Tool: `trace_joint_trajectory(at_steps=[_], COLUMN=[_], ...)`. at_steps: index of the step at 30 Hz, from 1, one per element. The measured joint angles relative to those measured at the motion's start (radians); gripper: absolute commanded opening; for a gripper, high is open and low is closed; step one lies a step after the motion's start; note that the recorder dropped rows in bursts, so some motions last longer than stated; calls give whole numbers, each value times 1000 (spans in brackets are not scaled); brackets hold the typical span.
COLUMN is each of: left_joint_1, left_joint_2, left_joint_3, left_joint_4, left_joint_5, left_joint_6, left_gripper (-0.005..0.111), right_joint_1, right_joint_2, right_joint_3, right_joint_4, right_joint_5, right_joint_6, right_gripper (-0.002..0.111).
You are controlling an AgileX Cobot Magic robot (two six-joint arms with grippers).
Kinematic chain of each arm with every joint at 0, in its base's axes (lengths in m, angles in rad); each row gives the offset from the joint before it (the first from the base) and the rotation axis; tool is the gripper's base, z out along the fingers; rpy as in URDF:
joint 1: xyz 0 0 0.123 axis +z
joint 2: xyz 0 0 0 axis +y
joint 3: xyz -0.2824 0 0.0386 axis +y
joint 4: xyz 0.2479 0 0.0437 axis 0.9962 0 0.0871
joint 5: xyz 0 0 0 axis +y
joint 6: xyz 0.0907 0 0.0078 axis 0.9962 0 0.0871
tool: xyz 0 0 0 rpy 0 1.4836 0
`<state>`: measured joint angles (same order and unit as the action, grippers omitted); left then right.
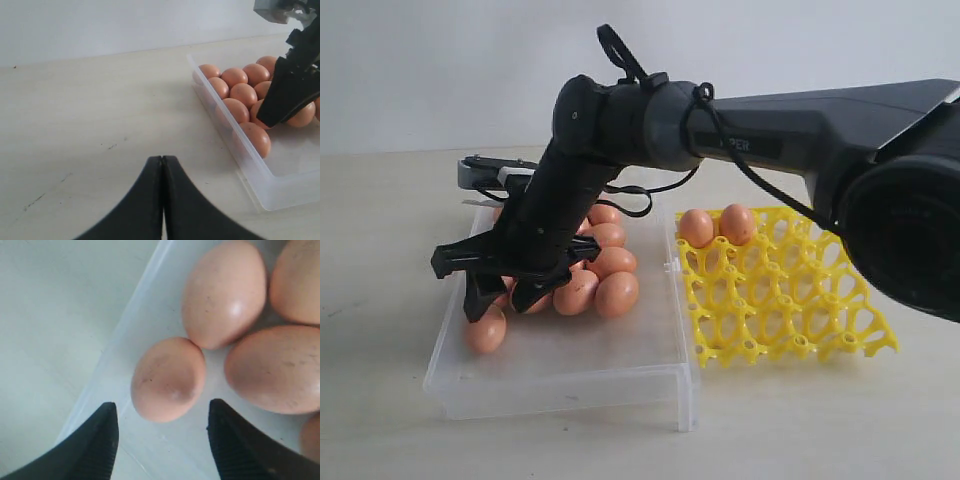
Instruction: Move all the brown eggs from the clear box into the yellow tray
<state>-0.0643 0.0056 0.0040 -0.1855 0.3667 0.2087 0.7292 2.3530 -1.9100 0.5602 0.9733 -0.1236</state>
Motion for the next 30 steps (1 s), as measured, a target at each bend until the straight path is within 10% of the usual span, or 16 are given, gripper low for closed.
trace_joint_trajectory(at_steps=[30], left_joint_1=[0], left_joint_2=[0], left_joint_3=[0], left_joint_4=[0], left_joint_5=[0], left_joint_6=[0], left_gripper=[0], right_joint_1=[2], right_joint_2=[82], right_joint_3=[-25], right_joint_4=[49], right_joint_5=[-117], right_joint_6=[0], right_gripper=[60])
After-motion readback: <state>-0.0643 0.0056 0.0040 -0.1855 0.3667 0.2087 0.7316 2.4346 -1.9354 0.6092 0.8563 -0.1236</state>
